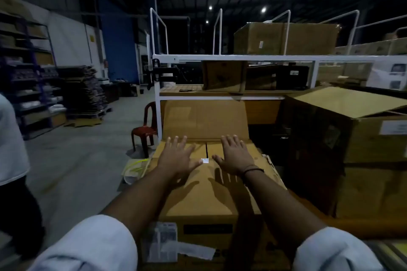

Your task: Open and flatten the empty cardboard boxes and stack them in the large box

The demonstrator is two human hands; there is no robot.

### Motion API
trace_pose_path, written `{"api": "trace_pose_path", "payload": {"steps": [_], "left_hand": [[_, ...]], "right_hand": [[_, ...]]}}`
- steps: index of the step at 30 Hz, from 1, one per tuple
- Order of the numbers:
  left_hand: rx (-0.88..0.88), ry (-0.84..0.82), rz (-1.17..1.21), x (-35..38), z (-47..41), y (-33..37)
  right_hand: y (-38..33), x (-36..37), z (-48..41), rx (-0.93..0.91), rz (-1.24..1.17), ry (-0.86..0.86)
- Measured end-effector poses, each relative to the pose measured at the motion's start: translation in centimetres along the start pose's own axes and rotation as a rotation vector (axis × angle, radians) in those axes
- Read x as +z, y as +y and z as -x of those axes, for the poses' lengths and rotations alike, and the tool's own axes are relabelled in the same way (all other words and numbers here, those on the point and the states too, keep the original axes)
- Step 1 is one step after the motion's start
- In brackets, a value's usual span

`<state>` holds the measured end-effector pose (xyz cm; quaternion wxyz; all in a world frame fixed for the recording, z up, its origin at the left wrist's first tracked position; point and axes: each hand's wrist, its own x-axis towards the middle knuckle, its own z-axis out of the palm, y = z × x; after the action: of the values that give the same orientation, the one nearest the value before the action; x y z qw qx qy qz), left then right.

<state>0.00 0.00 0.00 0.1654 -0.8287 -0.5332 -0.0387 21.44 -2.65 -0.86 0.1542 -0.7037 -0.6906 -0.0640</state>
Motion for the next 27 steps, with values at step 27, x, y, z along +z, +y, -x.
{"api": "trace_pose_path", "payload": {"steps": [27], "left_hand": [[-0.004, 0.053, 0.019, -4.1, -2.5, 0.3]], "right_hand": [[0.2, -5.8, -2.3, -0.002, -0.028, -0.023]]}}
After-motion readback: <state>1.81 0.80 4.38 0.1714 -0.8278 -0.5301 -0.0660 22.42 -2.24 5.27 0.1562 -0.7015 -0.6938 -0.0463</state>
